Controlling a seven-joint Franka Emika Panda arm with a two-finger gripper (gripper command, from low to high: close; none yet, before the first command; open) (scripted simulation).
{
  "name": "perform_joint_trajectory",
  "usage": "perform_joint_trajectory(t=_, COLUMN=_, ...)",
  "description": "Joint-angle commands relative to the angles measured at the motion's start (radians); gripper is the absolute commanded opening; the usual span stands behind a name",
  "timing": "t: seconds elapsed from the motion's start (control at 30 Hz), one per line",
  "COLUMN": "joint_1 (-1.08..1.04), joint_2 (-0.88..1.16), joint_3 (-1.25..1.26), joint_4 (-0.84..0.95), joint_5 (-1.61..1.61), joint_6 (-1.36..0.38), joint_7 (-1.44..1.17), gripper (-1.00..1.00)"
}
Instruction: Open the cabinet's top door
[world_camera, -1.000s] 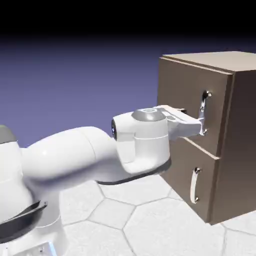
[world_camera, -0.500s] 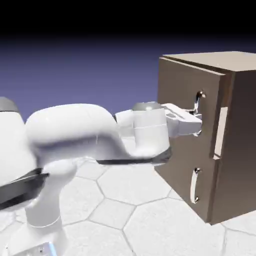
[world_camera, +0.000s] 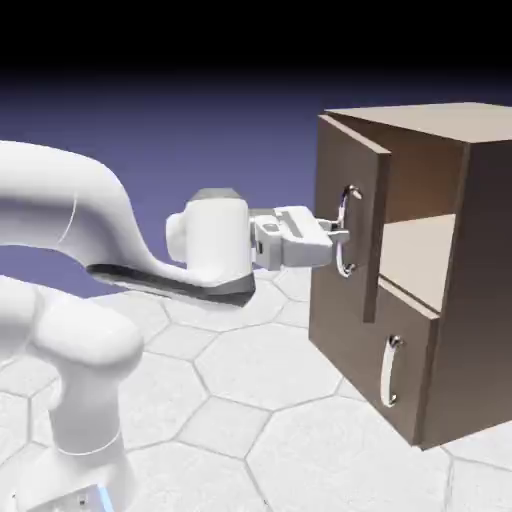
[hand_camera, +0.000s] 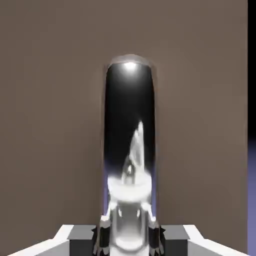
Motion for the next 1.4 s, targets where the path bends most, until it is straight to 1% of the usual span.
perform_joint_trajectory(t=0.0, joint_1=-0.022, joint_2=-0.006, joint_3=0.036, joint_4=-0.015, joint_5=0.034, joint_6=-0.010, joint_7=-0.001, gripper=-1.00)
perform_joint_trajectory(t=0.1, joint_1=-0.086, joint_2=-0.027, joint_3=0.145, joint_4=-0.055, joint_5=0.133, joint_6=-0.033, joint_7=-0.005, gripper=-1.00)
perform_joint_trajectory(t=0.4, joint_1=-0.279, joint_2=-0.079, joint_3=0.471, joint_4=-0.123, joint_5=0.415, joint_6=-0.023, joint_7=-0.004, gripper=-1.00)
perform_joint_trajectory(t=0.53, joint_1=-0.288, joint_2=-0.130, joint_3=0.592, joint_4=-0.156, joint_5=0.586, joint_6=-0.074, joint_7=-0.056, gripper=-1.00)
perform_joint_trajectory(t=0.77, joint_1=-0.218, joint_2=-0.176, joint_3=0.787, joint_4=-0.180, joint_5=0.890, joint_6=-0.242, joint_7=-0.142, gripper=-1.00)
perform_joint_trajectory(t=0.97, joint_1=-0.154, joint_2=-0.137, joint_3=0.983, joint_4=-0.141, joint_5=1.151, joint_6=-0.431, joint_7=-0.170, gripper=-1.00)
perform_joint_trajectory(t=1.17, joint_1=-0.152, joint_2=-0.012, joint_3=1.200, joint_4=-0.022, joint_5=1.394, joint_6=-0.652, joint_7=-0.153, gripper=-1.00)
perform_joint_trajectory(t=1.37, joint_1=-0.250, joint_2=0.158, joint_3=1.418, joint_4=0.170, joint_5=1.576, joint_6=-0.883, joint_7=-0.106, gripper=-1.00)
